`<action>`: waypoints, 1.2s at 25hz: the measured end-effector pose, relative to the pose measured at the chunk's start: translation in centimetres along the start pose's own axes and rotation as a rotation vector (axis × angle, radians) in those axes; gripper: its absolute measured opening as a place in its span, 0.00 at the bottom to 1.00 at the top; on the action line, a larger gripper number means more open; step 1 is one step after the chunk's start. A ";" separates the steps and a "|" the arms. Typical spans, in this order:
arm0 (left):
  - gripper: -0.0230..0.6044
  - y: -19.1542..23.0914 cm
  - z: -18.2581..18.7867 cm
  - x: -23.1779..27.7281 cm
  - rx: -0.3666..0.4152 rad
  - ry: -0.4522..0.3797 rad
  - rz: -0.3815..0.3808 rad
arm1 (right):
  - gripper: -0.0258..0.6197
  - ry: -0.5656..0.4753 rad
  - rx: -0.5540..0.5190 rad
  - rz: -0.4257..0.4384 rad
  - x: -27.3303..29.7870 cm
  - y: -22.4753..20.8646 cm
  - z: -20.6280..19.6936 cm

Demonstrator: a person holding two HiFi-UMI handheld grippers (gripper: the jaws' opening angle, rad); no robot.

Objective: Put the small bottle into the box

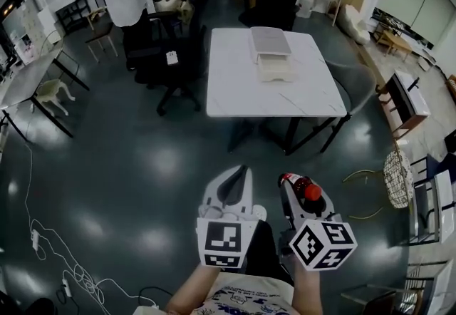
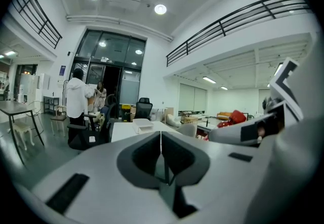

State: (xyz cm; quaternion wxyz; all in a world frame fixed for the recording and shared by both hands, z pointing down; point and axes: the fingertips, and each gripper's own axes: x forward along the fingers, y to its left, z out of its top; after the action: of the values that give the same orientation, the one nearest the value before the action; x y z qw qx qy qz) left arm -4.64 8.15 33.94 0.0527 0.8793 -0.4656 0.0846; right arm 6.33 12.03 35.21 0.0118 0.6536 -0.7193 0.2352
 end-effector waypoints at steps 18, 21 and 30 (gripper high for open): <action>0.07 0.8 3.5 18.0 0.005 0.011 0.078 | 0.39 0.016 -0.010 0.088 13.6 -9.8 8.8; 0.07 1.1 4.4 20.3 0.002 0.007 0.095 | 0.39 0.018 -0.024 0.104 15.5 -10.7 10.3; 0.07 1.8 6.5 24.9 0.009 -0.009 0.135 | 0.39 0.016 -0.031 0.150 20.3 -12.6 13.6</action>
State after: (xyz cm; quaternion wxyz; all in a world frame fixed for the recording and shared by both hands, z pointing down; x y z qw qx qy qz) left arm 8.24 -14.17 32.53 0.0411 0.8466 -0.5236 0.0861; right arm 19.25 -12.16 33.73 0.0100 0.5959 -0.7696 0.2292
